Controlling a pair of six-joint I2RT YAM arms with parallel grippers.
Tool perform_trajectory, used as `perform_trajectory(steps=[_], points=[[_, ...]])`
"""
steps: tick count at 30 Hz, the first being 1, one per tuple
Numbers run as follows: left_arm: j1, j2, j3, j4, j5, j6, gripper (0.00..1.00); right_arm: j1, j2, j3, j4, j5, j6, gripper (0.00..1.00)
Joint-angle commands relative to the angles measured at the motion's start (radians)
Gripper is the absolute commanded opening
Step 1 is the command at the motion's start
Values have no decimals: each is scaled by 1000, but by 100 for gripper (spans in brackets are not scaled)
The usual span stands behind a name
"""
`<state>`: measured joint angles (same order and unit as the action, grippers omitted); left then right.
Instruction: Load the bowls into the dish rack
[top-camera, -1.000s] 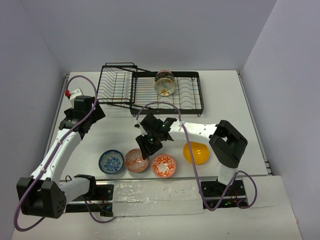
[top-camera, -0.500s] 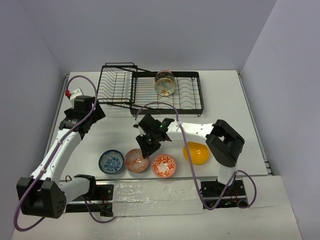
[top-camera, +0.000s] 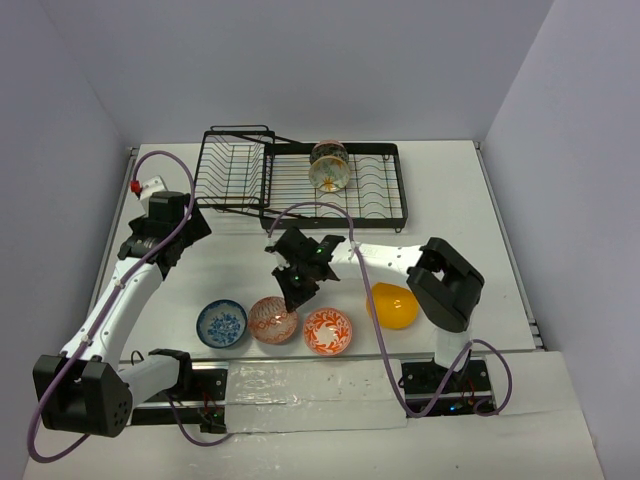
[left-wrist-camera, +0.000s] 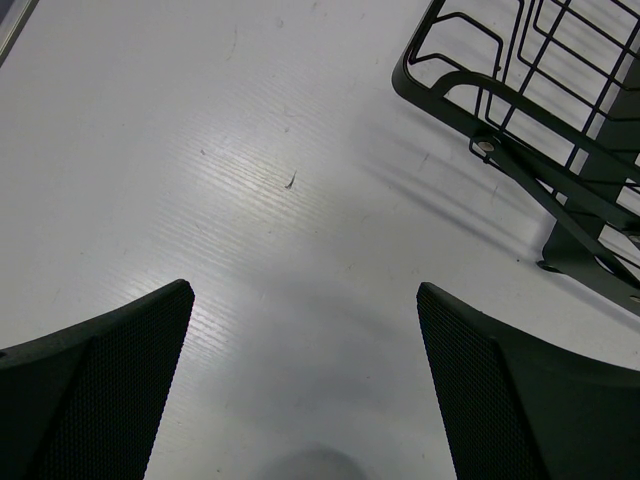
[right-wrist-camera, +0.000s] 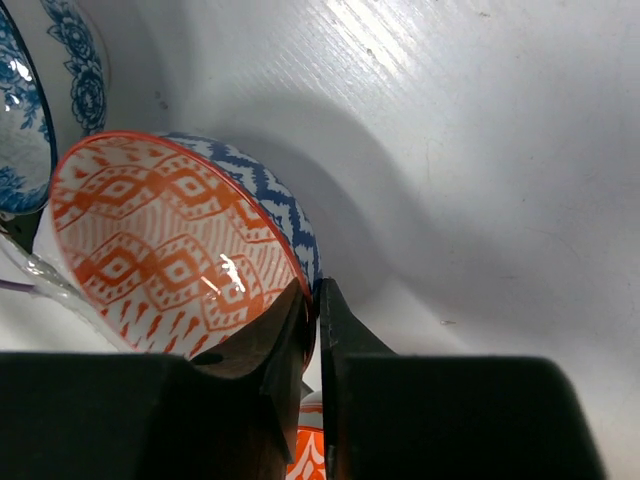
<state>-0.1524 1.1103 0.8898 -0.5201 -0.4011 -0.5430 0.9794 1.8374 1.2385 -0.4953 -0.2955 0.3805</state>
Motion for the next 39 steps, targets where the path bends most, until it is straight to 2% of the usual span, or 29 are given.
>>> perform_trajectory(steps=[1,7,15,19,26,30,33,35,38,39], points=[[-4,-17,1,17,-2,-3,99,8,2,55,-3,7,0,11],[-6,-18,1,20,2,-3,99,8,-12,58,-35,42,-17,0],[-6,-17,1,20,4,-3,99,8,-50,82,-110,96,-58,0],[-9,-15,1,23,7,-3,99,8,-104,179,-196,170,-107,0],[-9,-9,3,22,7,-2,99,8,-118,462,-393,292,-238,0],[-9,-13,3,20,2,-2,99,7,-162,545,-448,429,-327,0],[-10,-12,1,19,-2,-2,99,8,-219,546,-413,632,-365,0],[-10,-9,3,19,1,-2,99,5,-263,463,-347,812,-405,0],[-10,-9,3,20,2,-2,99,2,-381,284,-78,996,-559,0],[-10,-10,3,20,2,-2,99,-13,-397,248,-34,1015,-584,0]])
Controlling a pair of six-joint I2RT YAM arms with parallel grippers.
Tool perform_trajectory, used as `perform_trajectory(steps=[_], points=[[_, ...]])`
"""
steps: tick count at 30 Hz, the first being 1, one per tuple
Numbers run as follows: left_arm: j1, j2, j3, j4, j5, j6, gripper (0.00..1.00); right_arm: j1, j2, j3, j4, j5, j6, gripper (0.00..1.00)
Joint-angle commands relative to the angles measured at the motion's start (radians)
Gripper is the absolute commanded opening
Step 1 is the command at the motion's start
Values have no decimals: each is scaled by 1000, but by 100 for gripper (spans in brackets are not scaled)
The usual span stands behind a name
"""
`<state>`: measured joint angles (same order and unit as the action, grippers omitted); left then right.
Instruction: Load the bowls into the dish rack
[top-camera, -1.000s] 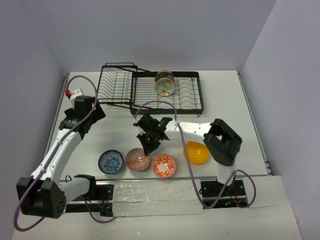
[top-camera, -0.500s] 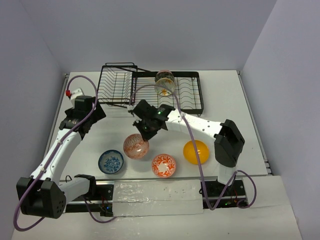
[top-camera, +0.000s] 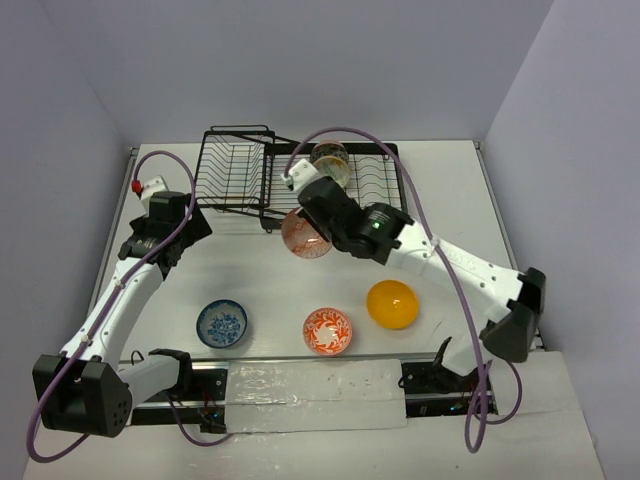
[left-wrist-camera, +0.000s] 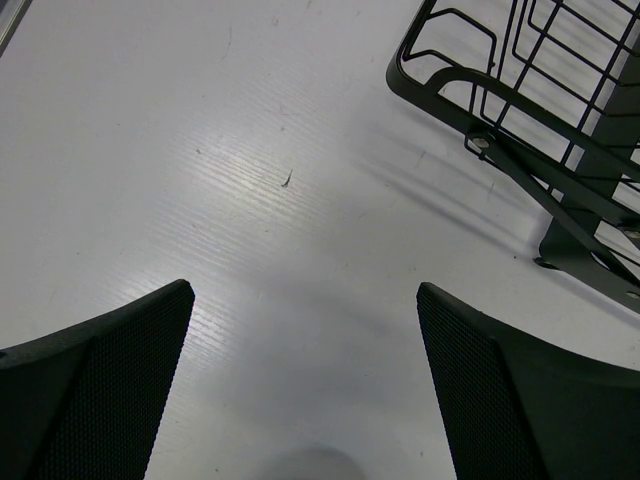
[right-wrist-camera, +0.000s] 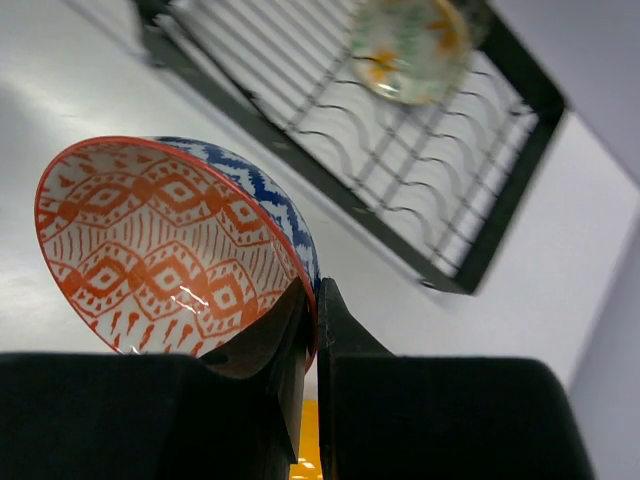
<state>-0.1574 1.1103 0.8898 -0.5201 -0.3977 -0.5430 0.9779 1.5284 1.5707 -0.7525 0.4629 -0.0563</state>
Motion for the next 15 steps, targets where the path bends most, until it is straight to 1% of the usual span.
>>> perform_trajectory(steps=[1,2,3,7,8,11,13,14,15], points=[[-5,-10,1,19,-3,-2,99,-22,-100,-131,264,269,-166,0],[-5,-10,1,20,-3,-2,99,-37,-108,-141,310,284,-175,0],[-5,-6,3,19,-3,-2,99,-79,-111,-146,321,286,-175,0],[-5,-1,3,17,-7,-3,99,-175,-111,-181,402,292,-223,0],[-5,-1,3,17,-7,-2,99,-192,-119,-195,466,289,-258,0],[-5,2,3,15,-10,-3,99,-255,-108,-233,588,267,-322,0],[-5,3,5,12,-16,-3,99,-283,-94,-261,659,261,-371,0],[-5,3,5,12,-21,-5,99,-291,-73,-271,739,260,-422,0],[-5,3,6,12,-23,-5,99,-298,-60,-285,761,240,-444,0]])
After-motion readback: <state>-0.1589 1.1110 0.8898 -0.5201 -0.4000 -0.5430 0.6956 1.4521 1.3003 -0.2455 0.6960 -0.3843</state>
